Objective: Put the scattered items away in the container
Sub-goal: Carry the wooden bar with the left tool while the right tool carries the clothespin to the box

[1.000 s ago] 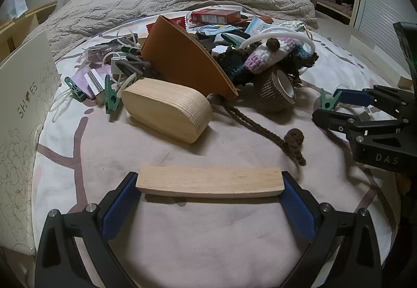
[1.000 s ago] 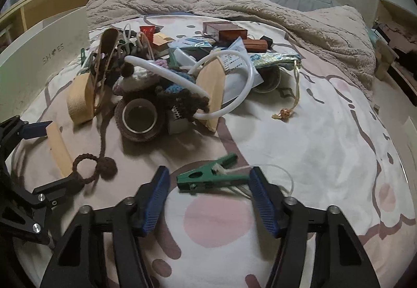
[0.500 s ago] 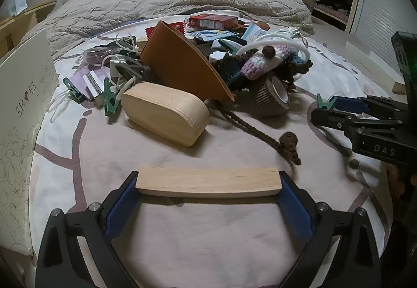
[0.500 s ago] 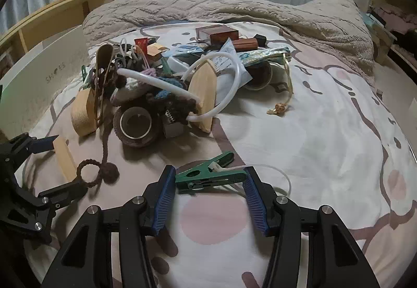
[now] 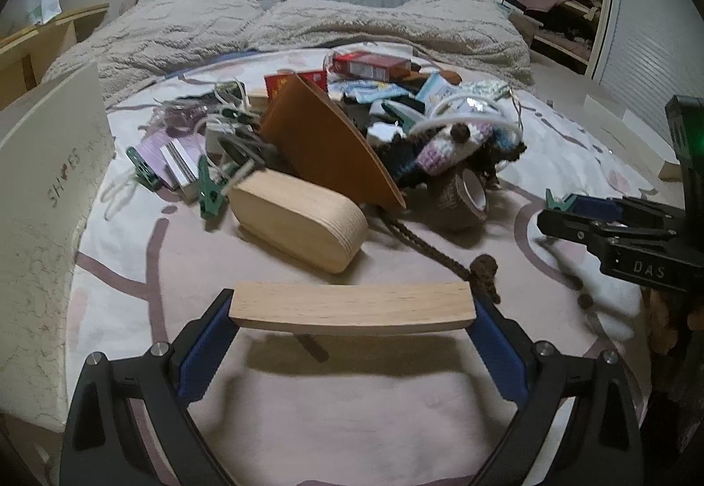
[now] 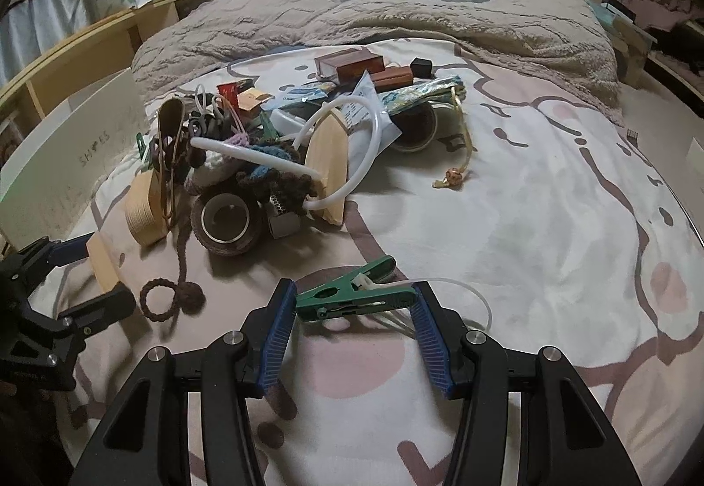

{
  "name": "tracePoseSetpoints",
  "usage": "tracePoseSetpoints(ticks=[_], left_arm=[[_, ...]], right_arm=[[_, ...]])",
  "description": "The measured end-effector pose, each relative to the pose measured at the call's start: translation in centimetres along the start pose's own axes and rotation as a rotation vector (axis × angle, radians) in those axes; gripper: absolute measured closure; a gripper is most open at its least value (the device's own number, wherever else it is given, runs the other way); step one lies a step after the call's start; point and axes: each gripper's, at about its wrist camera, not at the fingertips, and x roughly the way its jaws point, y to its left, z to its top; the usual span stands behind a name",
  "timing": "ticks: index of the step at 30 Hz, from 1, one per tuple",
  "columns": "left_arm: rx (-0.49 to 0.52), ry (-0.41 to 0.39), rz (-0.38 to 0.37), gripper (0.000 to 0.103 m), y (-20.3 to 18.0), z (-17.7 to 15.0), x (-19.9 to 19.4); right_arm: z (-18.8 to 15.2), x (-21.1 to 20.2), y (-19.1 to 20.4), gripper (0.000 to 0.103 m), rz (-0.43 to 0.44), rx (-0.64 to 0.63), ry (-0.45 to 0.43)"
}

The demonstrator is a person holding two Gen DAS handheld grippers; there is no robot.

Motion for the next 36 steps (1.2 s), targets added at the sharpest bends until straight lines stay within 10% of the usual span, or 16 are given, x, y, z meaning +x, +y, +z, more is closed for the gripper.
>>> tracePoseSetpoints(ticks=[36], left_arm=[[-0.026, -0.307, 0.073, 0.003, 3.1, 9.8, -10.0]], right_arm=[[7.9, -8.5, 3.4, 0.049, 0.034, 0.0, -0.259]])
